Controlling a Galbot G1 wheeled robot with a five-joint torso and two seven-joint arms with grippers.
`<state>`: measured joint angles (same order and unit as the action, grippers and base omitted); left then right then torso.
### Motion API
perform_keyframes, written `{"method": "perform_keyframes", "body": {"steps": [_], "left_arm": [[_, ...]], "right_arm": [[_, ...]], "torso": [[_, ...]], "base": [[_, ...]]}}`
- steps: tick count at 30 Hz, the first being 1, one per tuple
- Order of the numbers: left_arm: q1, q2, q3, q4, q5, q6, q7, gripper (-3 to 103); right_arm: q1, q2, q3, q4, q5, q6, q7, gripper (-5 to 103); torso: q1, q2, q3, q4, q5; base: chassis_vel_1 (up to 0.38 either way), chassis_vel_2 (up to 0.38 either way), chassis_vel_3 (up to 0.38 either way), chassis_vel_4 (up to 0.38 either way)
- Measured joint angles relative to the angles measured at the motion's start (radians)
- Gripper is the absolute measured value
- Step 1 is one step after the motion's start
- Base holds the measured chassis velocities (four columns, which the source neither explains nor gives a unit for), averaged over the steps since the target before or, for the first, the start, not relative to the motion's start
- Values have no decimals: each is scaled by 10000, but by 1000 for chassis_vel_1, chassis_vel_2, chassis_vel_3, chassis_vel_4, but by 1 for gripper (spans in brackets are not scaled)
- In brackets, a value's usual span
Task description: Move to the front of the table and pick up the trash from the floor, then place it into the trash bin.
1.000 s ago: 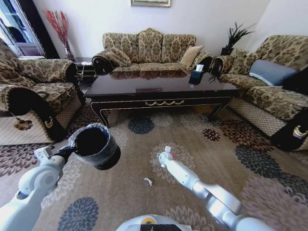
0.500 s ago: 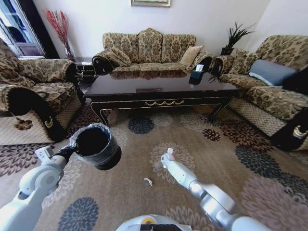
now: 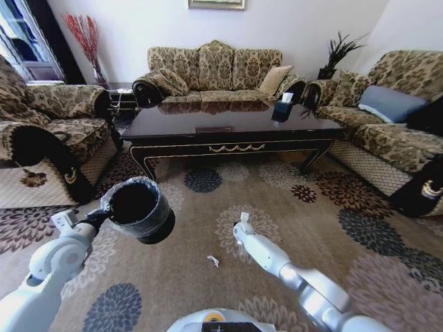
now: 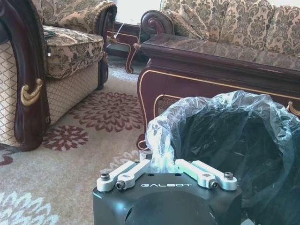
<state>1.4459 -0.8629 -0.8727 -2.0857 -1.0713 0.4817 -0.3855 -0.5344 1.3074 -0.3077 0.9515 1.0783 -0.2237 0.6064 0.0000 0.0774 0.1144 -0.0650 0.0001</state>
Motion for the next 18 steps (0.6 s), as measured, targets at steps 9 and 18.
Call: {"method": "perform_keyframes", "body": {"steps": [9, 18], "left_arm": [[-3, -63, 49, -9, 5, -17, 5, 4], [105, 23, -45, -64, -13, -25, 12, 4]], "right_arm": [[56, -537, -311, 1527, -88, -118, 208, 0], [-309, -910, -180, 1669, 225, -1743, 330, 20]], "torso": [[0, 0, 0, 2, 0], [0, 0, -1, 1, 0]], "base": [[0, 0, 0, 0], [0, 0, 0, 0]]}}
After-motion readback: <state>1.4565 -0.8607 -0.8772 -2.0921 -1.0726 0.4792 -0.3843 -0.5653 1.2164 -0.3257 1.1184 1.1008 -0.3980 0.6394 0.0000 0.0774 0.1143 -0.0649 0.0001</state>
